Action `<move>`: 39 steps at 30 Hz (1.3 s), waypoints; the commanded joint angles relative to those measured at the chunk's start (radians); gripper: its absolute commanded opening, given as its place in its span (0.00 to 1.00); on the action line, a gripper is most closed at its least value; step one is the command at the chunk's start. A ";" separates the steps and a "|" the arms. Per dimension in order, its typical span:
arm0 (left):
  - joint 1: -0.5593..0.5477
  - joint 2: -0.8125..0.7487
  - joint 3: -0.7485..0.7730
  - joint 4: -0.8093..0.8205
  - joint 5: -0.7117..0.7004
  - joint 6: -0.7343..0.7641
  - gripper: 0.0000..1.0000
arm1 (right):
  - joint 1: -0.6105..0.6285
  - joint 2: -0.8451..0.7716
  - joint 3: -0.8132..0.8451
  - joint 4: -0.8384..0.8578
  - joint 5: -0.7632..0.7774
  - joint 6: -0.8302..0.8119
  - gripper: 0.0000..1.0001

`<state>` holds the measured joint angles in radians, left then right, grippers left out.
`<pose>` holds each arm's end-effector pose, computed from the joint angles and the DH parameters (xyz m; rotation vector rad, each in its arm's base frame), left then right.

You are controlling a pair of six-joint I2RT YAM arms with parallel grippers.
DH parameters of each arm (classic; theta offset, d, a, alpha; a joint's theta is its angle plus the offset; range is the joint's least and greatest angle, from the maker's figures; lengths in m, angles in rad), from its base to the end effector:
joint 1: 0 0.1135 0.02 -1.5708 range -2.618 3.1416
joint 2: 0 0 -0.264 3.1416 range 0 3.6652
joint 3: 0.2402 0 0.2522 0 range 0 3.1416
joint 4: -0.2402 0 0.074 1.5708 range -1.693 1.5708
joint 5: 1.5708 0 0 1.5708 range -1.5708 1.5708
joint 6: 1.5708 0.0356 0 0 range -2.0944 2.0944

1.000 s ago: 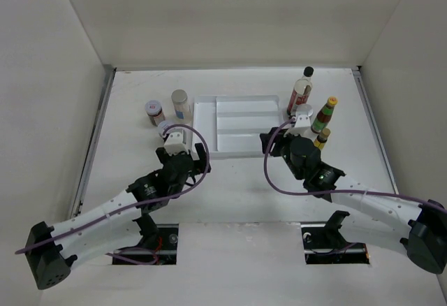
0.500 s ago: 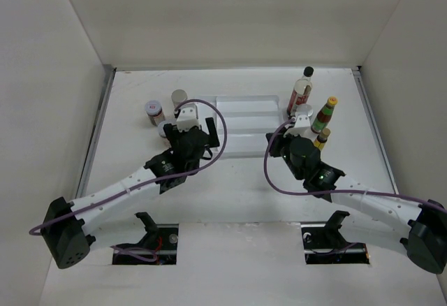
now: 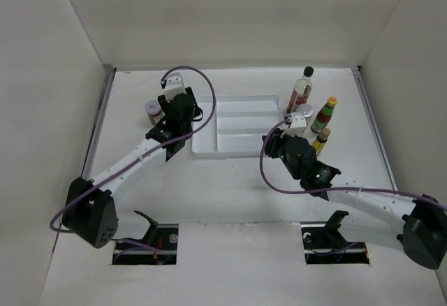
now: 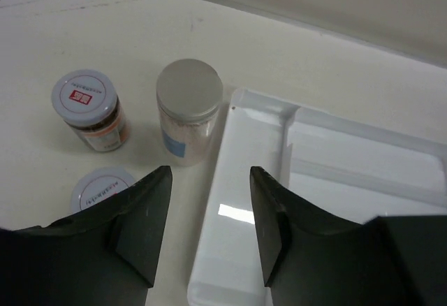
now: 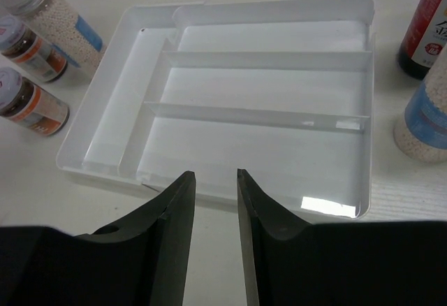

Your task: Organize the condiment bottles

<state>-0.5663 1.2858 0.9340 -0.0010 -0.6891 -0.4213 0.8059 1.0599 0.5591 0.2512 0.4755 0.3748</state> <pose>0.2583 -0.1374 0.3037 -0.3164 1.8134 -0.0260 0.1759 0.1597 0.2527 -0.0533 1.8103 0.4116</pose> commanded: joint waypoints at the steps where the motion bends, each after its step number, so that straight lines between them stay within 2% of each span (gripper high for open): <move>1: 0.070 0.069 0.089 -0.013 0.039 0.010 0.54 | -0.001 0.008 0.022 0.033 0.018 0.003 0.37; 3: 0.098 0.110 0.112 -0.001 0.065 0.010 0.66 | -0.001 0.011 0.024 0.033 0.015 0.000 0.40; 8: 0.134 0.153 0.134 0.029 0.056 0.010 0.80 | -0.001 0.015 0.028 0.033 0.011 -0.005 0.48; 15: 0.162 0.260 0.218 0.038 0.080 0.012 0.82 | -0.001 0.012 0.028 0.034 0.011 -0.011 0.68; 20: 0.199 0.334 0.291 0.018 0.109 0.013 0.82 | 0.000 0.014 0.027 0.042 0.009 -0.011 0.74; 28: 0.207 0.415 0.313 -0.007 0.123 0.010 0.75 | 0.000 0.025 0.027 0.043 0.009 -0.013 0.79; 35: 0.207 0.385 0.319 0.002 0.111 0.010 0.41 | 0.000 0.040 0.030 0.043 0.011 -0.013 0.81; 39: 0.187 0.270 0.295 0.059 0.066 0.015 0.37 | 0.000 0.038 0.030 0.043 0.009 -0.011 0.82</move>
<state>-0.3672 1.7016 1.2072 -0.0414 -0.5774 -0.4145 0.8059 1.1046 0.5591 0.2539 0.4751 0.3660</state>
